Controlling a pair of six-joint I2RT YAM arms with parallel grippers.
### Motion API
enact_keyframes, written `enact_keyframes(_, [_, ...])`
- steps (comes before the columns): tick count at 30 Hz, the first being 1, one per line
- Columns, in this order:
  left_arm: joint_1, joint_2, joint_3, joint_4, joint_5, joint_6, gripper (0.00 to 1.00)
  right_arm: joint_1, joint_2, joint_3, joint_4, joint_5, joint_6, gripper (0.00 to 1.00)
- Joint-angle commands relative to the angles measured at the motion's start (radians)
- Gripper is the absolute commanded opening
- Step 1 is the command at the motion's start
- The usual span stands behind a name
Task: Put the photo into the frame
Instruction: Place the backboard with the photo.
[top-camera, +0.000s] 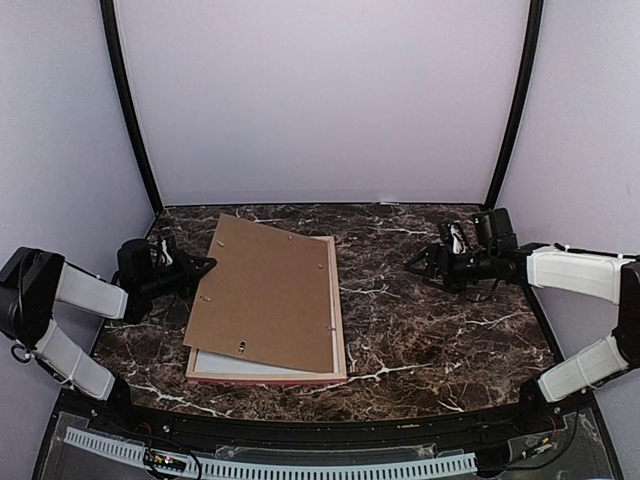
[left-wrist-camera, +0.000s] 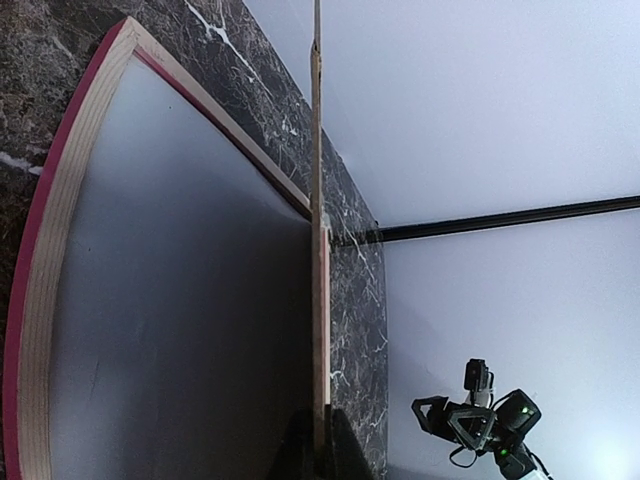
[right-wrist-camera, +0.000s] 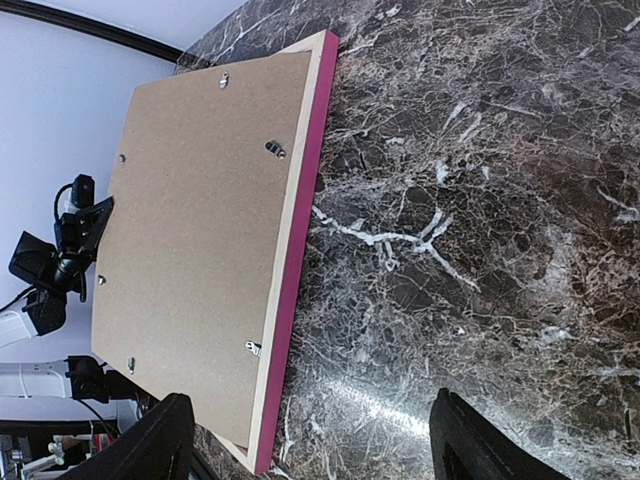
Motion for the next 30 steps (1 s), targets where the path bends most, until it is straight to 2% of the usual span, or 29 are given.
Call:
enact_keyframes(1, [-0.019, 0.001, -0.018, 0.061, -0.012, -0.001, 0.0, -0.001, 0.008, -0.001, 0.034, -0.006, -0.013, 0.82])
enact_keyframes(9, [-0.06, 0.031, -0.025, 0.075, -0.03, -0.001, 0.02, 0.0, 0.01, 0.001, 0.029, -0.006, -0.015, 0.82])
enact_keyframes(16, [-0.068, 0.039, -0.024, 0.06, -0.04, 0.007, 0.15, 0.0, 0.012, 0.004, 0.03, -0.006, -0.015, 0.82])
enact_keyframes(20, [-0.069, 0.037, -0.022, 0.012, -0.043, 0.032, 0.26, -0.001, 0.015, 0.002, 0.032, -0.007, -0.015, 0.82])
enact_keyframes(26, [-0.069, 0.043, -0.003, -0.064, -0.042, 0.085, 0.54, 0.0, 0.023, -0.01, 0.045, -0.008, -0.013, 0.82])
enact_keyframes(30, [-0.069, 0.051, 0.039, -0.153, -0.032, 0.143, 0.65, 0.002, 0.026, -0.018, 0.051, -0.009, -0.013, 0.82])
